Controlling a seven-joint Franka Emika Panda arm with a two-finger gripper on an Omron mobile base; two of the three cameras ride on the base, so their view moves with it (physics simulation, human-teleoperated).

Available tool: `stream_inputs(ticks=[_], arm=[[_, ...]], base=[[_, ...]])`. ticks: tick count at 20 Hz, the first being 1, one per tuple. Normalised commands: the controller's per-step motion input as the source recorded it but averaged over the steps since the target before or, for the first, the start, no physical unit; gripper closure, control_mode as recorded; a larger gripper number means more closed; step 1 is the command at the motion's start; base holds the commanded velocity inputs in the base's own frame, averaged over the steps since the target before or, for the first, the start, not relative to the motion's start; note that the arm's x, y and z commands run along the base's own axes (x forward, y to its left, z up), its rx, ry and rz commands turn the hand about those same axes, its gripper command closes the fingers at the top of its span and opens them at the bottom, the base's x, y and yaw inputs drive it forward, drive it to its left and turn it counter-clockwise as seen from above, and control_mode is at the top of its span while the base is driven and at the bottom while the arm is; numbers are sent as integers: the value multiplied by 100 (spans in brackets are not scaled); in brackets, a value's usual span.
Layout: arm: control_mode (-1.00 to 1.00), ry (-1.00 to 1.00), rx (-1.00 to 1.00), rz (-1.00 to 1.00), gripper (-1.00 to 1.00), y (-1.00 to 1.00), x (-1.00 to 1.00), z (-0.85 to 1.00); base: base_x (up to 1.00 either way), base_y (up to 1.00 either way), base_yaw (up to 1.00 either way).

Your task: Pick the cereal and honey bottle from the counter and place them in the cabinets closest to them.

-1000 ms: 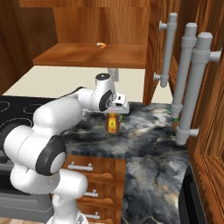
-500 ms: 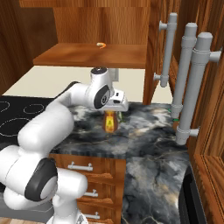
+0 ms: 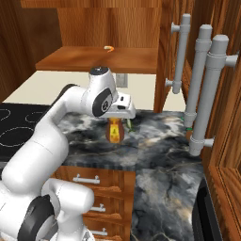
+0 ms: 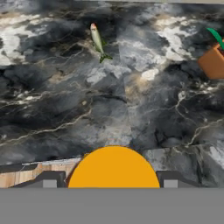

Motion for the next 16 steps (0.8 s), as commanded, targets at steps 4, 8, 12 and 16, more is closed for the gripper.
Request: stream_inputs(ticks=[4, 8, 12, 16], arm=[[-100, -3, -2, 0, 100, 13, -25, 53], [-100, -3, -1, 0, 100, 12, -19, 56], [-100, -4, 0, 0, 100, 3, -22, 55], [-100, -6, 0, 0, 100, 0, -25, 53]], base=[[0, 0, 0], [0, 0, 0], [0, 0, 0], [0, 0, 0]])
